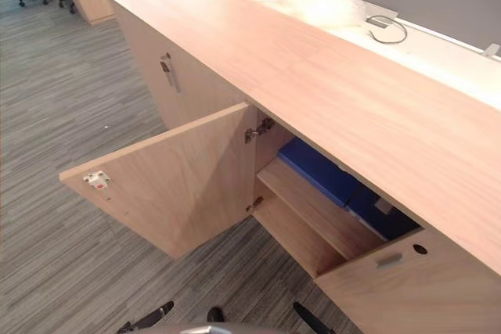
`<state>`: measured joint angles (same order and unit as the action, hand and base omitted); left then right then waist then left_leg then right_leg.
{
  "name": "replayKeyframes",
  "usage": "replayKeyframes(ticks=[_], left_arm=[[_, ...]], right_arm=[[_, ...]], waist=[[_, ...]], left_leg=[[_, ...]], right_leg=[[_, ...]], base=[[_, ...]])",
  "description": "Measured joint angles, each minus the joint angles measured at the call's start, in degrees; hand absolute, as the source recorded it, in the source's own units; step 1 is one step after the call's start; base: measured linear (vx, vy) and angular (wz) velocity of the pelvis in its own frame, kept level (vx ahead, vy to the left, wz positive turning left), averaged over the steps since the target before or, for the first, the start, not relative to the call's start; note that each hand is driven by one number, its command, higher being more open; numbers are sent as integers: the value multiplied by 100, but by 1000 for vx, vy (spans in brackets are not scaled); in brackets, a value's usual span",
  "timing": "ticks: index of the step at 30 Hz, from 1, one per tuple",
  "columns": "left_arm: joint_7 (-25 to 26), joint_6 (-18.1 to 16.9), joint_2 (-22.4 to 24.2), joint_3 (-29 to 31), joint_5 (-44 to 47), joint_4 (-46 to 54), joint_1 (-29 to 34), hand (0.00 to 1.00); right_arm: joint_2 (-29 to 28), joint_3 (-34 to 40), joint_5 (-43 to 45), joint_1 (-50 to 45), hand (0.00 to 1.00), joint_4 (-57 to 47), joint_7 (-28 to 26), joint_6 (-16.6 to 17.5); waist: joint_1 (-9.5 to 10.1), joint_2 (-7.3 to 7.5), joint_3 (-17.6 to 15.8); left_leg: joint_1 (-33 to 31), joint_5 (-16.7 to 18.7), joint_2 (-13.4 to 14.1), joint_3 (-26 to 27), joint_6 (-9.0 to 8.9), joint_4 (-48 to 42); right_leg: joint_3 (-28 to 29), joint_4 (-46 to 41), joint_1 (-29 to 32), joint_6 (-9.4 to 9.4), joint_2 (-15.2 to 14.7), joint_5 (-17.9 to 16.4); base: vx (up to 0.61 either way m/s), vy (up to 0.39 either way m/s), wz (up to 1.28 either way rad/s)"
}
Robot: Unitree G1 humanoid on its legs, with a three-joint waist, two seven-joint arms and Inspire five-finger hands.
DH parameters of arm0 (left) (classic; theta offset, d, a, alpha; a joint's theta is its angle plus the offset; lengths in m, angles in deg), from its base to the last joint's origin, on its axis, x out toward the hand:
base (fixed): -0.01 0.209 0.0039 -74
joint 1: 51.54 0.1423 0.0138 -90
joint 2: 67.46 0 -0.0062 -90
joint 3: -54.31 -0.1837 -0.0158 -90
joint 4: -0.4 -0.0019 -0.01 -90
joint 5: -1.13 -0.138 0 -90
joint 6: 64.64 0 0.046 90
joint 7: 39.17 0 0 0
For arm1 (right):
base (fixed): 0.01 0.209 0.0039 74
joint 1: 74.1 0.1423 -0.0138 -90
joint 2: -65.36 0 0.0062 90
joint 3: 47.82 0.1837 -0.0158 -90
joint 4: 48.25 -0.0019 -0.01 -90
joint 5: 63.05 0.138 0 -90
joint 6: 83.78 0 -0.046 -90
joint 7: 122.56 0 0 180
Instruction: Walk over to the cabinet, pick up the folder, carry it to the office cabinet, place the folder inside the office cabinet, then close the office cabinet door
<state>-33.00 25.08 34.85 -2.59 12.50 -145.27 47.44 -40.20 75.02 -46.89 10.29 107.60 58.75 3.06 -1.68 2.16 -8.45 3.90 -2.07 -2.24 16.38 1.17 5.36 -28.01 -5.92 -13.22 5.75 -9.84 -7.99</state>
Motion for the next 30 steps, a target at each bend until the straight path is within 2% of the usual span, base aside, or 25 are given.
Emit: replayKeyframes(ticks=[1, 3, 5, 8, 11, 13, 15, 17, 19, 22, 23, 24, 25, 26, 27, 30], left_arm=[[-12, 22, -80, 77, -71, 235, 64, 100], [-67, 93, -862, 152, -395, 814, 66, 100], [120, 98, -1394, 117, -768, 1273, -55, 100], [421, 71, -1557, 83, -1201, 2251, -279, 100], [419, 67, -1550, -42, -1191, 2381, -539, 100], [417, 88, -1547, -117, -1185, 2381, -626, 100], [409, 118, -1548, -151, -1183, 2381, -726, 100], [412, 177, -1575, -262, -1177, 2381, -760, 100], [423, 212, -1692, -541, -1181, 2381, -759, 100], [370, 218, -2167, -1313, -1209, 2389, -752, 100], [241, 215, -2363, -1633, -1402, 2393, -753, 100], [166, 210, -2533, -1941, -1616, 2396, -758, 100], [136, 214, -2612, -2069, -1766, 2384, -758, 100], [36, 216, -2869, -2482, -2225, 2372, -758, 100], [-67, 219, -3126, -3007, -2826, 2300, -783, 100], [-169, 260, -3347, -3557, -3674, 2138, -797, 100]], right_arm=[[15, 4, 2, -25, 100, -6, 5, 1], [29, -1, 45, -115, 100, -12, -19, 13], [20, -7, 177, -163, 100, -19, -90, 60], [51, -16, 195, -213, 100, -44, -160, 80], [60, -21, 210, -213, 100, -122, -177, 76], [44, -22, 295, -209, 100, -150, -190, 78], [31, -20, 420, -250, 100, -148, -198, 76], [41, -19, 419, -283, 100, -152, -197, 77], [45, -18, 420, -300, 100, -154, -197, 77], [20, -24, 419, -286, 100, -154, -209, 76], [25, -24, 417, -271, 100, -164, -247, 80], [51, -30, 422, -265, 100, -214, -314, 79], [62, -30, 419, -248, 100, -229, -326, 85], [69, -31, 416, -251, 100, -235, -352, 97], [99, -29, 413, -264, 100, -195, -359, 97], [309, -30, 408, -271, 100, -143, -363, 138]], waist=[[3, 0, 0], [40, -3, 2], [59, -22, 5], [97, -147, 38], [44, -242, 58], [-19, -226, 65], [-26, -120, 110], [-15, -80, 136], [11, -65, 150], [104, -124, 130], [116, -262, 130], [102, -331, 132], [103, -347, 123], [105, -316, 138], [84, -192, 207], [143, -379, 246]], left_leg=[[-3, -3, 0, -6, 4, 0], [-25, 14, 4, -23, -14, 5], [-59, 13, -2, -31, -13, 7], [-80, 40, -63, -28, 28, 8], [-82, 64, -117, 29, 63, 9], [-78, 81, -120, 70, 84, 9], [-64, 111, -109, 141, 56, 7], [-34, 124, -96, 157, 67, 5], [6, 138, -73, 162, 68, -2], [101, 142, 83, 130, 65, -33], [119, 141, 250, 66, 65, -35], [146, 136, 392, 41, 58, -37], [172, 129, 430, 42, 45, -37], [185, 115, 429, 21, -26, -37], [186, 125, 376, -26, -130, -36], [162, 71, 473, -51, -228, -35]], right_leg=[[-7, 10, -5, -1, 3, 0], [-18, 36, -4, -29, 21, -24], [-17, 64, 11, -42, 27, -32], [-8, 94, 17, -56, 12, -35], [15, 149, 19, -159, -33, -93], [46, 184, 21, -173, -35, -101], [147, 233, 25, -181, -24, -103], [168, 229, 12, -200, -12, -91], [187, 163, 7, -209, 0, -86], [254, -144, 59, -303, 97, -27], [349, -444, 217, -376, 159, -44], [357, -290, 246, -323, 256, -243], [346, -115, 263, -318, 282, -253], [341, 303, 352, -329, 279, 8], [350, 308, 451, -160, 179, 229], [381, 354, 447, -163, 268, 228]], base=[[-41, -17, 1], [-50, -17, 5], [-45, -7, 5], [-38, 20, -1], [-11, 33, -10], [20, 14, -14], [56, 1, -14], [71, -4, -8], [94, -6, -1], [101, -16, 8], [53, -21, 11], [29, -26, 8], [-21, -53, 10], [-84, -78, 19], [-68, -96, 21], [-24, -125, 8]])
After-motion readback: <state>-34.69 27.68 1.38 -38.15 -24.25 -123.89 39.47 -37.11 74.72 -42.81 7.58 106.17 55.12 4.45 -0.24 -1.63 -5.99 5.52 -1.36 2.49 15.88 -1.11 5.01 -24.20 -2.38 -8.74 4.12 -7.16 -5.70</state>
